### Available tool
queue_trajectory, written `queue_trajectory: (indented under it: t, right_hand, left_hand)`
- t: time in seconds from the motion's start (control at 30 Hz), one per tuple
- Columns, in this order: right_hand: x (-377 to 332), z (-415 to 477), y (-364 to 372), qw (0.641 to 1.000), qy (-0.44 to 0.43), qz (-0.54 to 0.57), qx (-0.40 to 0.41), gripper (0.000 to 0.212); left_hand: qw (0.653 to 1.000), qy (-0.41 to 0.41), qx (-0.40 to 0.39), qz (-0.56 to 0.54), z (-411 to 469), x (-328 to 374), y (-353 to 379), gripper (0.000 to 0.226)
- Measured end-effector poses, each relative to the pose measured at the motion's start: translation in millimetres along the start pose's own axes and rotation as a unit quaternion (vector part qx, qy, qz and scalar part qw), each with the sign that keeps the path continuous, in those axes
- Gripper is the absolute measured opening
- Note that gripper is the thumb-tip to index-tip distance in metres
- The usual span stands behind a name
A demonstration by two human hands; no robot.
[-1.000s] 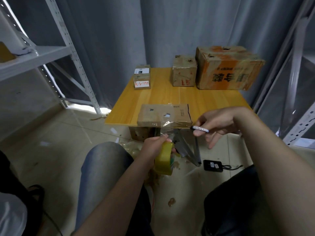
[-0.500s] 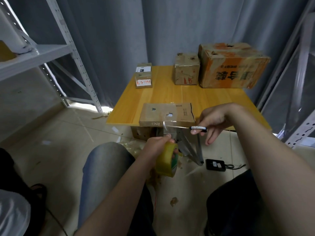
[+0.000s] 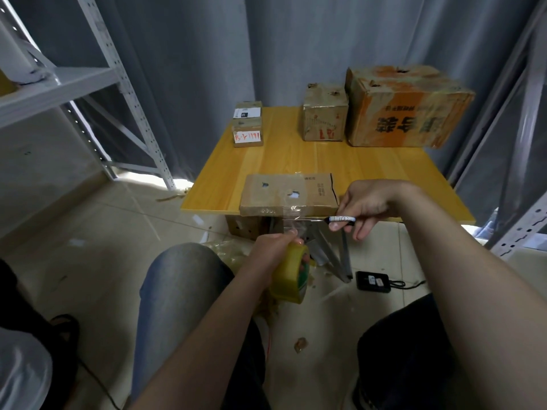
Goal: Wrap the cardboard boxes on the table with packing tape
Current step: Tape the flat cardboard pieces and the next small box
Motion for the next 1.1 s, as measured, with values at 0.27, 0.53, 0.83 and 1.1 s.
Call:
queue_trajectory:
  t: [0.27,0.53,0.83,1.1]
  right_hand:
    - [3.2,5.0,-2.2,0.999,-0.031,-0.014,0.023,0.04]
    - [2.9,4.3,-1.8,0.999,-0.039,-0.018,0.026,0.041]
    - [-6.5,-9.0,7.0,0.998,0.017,-0.061,-0.001,0.033]
    - [-35.8,-47.3,-15.0,0.997,-0.009,-0.076,0.029,0.033]
  left_hand:
    - [1.0,0.0,0.009,-0.012,-2.3,-0.1,-1.4,0.027]
    - [1.0,-0.012,0.009,-0.014,-8.0,1.7,-2.0,0.026]
    - [0.999,-0.038,-0.022,0.002,-11.4,-4.5,4.9,0.023]
    - [0.994,-0.062,-0.064,0.056,-9.7,-8.1,7.7,0.027]
Point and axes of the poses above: each hand's wrist, its own z-axis towards the middle knuckle, its own y-axis out of the palm, x = y × z, the point moved 6 cm from there along z, towards the middle knuckle, and after that the axes turned 8 degrees about z, right-handed, at the moved point
